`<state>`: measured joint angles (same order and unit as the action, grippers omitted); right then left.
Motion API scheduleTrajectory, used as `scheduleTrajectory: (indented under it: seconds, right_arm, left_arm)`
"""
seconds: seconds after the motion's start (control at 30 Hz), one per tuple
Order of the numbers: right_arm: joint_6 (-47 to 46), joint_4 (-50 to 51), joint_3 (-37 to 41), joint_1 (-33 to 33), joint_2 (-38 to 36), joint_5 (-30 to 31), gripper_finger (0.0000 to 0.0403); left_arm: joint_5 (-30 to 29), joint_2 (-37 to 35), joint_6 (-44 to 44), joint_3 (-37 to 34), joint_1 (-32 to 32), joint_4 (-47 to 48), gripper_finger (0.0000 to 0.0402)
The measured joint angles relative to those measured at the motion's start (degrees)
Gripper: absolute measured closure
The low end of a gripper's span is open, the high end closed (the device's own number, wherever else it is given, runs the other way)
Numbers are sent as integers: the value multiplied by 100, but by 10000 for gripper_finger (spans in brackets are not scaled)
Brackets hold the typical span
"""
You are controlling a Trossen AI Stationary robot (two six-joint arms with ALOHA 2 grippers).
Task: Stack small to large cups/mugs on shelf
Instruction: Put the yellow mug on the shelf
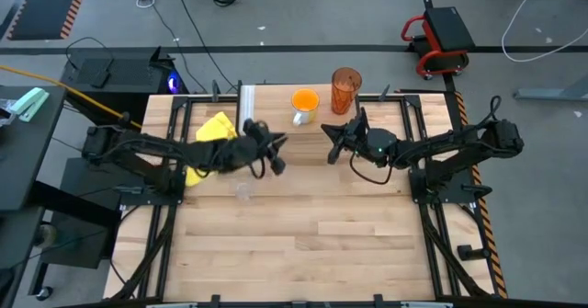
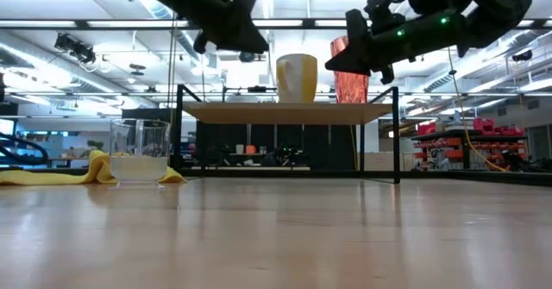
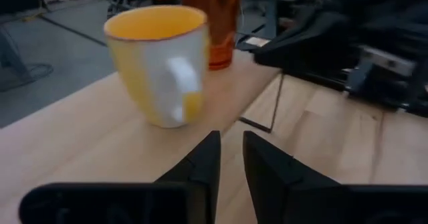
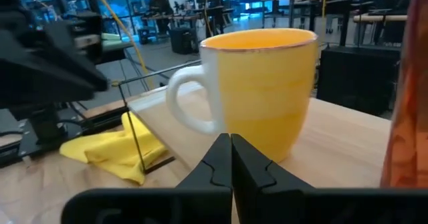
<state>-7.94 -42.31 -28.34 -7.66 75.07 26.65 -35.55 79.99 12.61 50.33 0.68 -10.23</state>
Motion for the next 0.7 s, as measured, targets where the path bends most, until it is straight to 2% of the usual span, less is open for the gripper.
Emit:
scheduleTrajectory:
  seconds: [0.17,0.37,0.53,0.7]
  right_arm:
    - [15,100,-165,-137,0,-193,401]
    - [180,615,-585,-293,0,-230,402]
    - [149,945,-693,-576,26,-340,402]
    - [149,728,-697,-699,267,-546,402]
  left_arm:
    - [434,0,52,0,-630,100,340]
    - [1220,66,112,-9,-1190,110,347]
    - [1687,132,148,-9,-1499,46,343]
    - [1958,225,130,-7,-1652,-278,340]
